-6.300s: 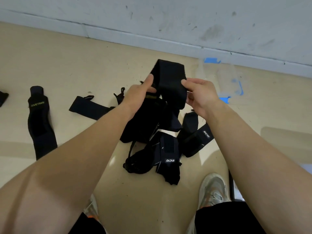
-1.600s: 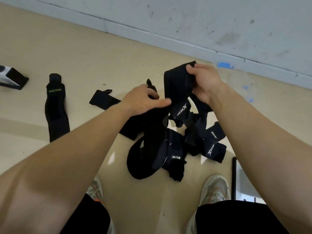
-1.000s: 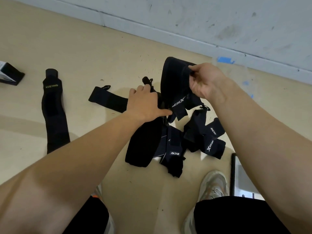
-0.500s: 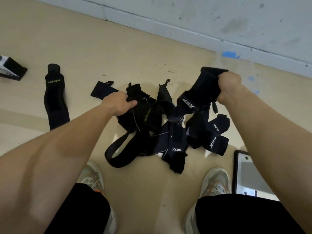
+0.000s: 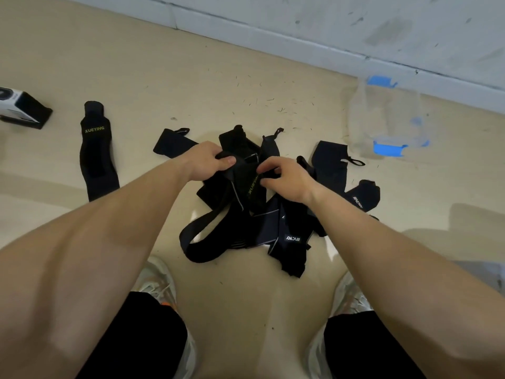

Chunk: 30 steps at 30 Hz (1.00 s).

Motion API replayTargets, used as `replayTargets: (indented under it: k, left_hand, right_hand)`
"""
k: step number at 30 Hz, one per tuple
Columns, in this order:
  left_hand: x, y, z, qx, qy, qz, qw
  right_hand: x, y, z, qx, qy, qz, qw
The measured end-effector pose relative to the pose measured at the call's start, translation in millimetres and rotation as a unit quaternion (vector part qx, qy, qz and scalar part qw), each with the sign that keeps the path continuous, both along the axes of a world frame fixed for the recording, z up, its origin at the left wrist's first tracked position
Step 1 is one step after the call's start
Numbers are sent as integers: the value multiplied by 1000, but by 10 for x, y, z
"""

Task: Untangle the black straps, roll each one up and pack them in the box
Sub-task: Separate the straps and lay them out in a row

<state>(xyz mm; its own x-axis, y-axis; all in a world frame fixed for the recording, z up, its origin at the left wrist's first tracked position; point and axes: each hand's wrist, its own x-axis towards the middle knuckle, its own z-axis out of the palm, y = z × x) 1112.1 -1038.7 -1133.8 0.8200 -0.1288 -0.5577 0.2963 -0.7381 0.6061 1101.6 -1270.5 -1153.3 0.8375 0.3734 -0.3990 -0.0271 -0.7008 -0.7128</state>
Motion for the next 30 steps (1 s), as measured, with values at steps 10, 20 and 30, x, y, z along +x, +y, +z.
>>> replayTargets:
  k: [10,20,30]
  left_hand:
    - [-14,153,13,-69,15,51,996]
    - [-11,253,-76,-143,78,83,983]
    - [-60,143,-54,-138,61,82,985]
  right_hand:
    - [44,125,-201,34,18,-54,998]
    - [-7,87,-357,71,31,-61,995]
    - [30,96,-187,250,147,-227,930]
